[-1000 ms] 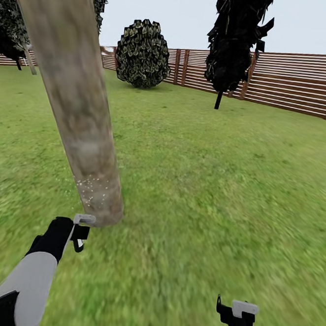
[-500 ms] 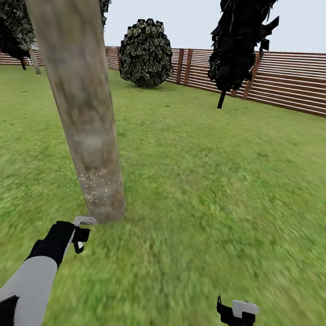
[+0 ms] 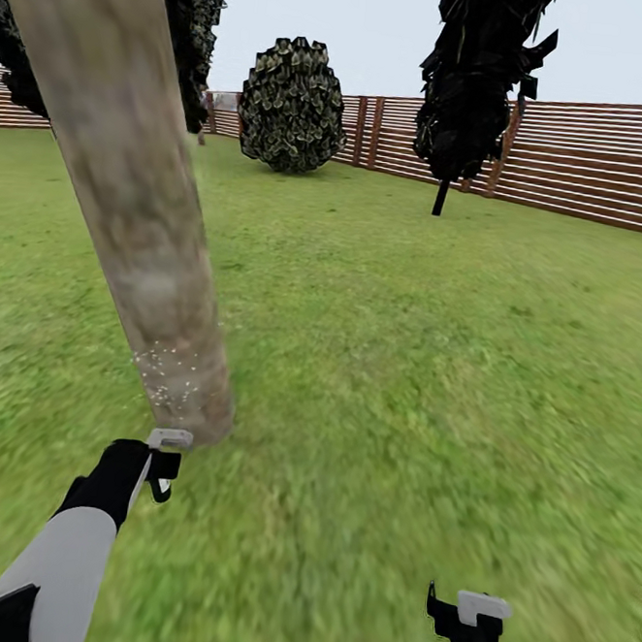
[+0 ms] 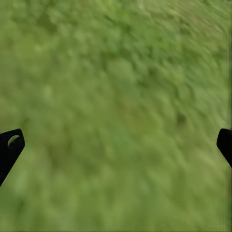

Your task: In the garden, pick up the pesticide atomizer on the floor and spray pesticide onto both trees until each tree trunk is fully covered.

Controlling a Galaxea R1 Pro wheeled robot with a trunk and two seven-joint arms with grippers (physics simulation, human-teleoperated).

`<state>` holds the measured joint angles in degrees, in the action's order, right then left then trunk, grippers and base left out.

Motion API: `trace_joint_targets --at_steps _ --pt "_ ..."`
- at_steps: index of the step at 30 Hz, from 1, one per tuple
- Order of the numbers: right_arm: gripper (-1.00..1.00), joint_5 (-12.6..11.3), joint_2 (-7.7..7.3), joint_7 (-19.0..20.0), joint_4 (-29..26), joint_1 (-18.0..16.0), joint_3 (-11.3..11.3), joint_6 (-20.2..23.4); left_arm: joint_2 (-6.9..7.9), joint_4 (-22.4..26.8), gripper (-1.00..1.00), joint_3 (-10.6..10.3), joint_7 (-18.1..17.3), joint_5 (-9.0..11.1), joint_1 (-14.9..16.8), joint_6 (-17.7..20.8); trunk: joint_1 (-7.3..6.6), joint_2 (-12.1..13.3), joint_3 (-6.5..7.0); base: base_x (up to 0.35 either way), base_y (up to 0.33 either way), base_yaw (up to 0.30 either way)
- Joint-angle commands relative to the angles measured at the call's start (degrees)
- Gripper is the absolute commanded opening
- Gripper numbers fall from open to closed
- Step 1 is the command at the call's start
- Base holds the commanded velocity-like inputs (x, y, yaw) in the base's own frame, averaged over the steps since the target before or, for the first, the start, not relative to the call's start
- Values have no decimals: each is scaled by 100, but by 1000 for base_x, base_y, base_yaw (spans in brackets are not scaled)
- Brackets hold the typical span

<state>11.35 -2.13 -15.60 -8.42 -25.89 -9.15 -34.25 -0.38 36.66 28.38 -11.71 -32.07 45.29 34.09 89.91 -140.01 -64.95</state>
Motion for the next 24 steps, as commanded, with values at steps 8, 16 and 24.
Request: trace_joint_targets --at_steps 8,16,24 --pt "100 61 12 -20 7 -4 -34 -12 80 95 -100 28 -45 -57 -132 10 0 -2 -5 105 -251 9" --pt "100 61 20 -22 7 -4 -34 -12 54 33 -100 30 390 39 -187 -20 0 -2 -5 2 -278 253" --pt "100 61 13 -22 7 -4 -34 -12 30 16 -100 18 406 249 -187 -279 0 -2 -5 44 -278 172"
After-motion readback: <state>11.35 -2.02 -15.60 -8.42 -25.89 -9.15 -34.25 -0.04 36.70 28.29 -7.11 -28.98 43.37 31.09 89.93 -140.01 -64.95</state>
